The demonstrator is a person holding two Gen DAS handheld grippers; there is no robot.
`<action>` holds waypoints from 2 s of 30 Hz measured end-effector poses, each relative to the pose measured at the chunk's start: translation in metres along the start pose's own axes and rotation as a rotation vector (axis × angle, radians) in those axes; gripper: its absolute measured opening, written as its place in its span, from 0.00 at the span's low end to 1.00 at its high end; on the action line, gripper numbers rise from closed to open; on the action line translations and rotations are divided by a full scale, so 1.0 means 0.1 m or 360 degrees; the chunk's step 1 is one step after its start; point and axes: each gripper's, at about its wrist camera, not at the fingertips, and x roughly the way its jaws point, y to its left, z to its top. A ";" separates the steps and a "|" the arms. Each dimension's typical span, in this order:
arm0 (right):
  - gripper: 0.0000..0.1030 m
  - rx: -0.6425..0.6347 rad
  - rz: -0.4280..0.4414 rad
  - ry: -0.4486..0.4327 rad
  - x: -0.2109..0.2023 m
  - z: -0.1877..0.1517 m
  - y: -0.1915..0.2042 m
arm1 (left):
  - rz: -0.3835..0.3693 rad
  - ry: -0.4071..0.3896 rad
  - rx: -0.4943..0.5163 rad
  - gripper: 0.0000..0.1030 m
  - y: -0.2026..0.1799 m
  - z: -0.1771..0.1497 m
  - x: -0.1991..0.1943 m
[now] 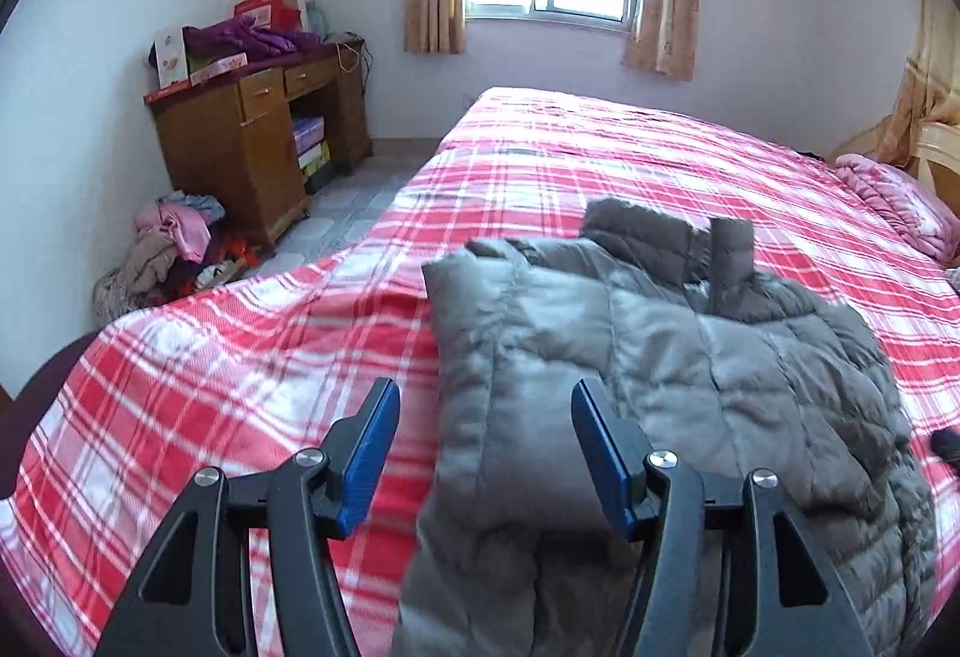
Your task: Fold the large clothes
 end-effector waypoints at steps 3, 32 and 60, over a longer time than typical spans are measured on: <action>0.46 -0.0046 0.0031 -0.0109 -0.19 0.16 0.10 | 0.0044 -0.0011 0.0038 0.58 -0.13 0.09 0.22; 0.61 -0.0062 0.0078 0.0114 0.74 0.16 0.27 | 0.0028 0.0198 -0.0282 0.92 0.18 -0.44 1.11; 0.22 0.0276 0.0170 0.0531 1.94 1.85 0.32 | -0.0030 0.0144 -0.0360 0.92 0.25 -0.47 1.06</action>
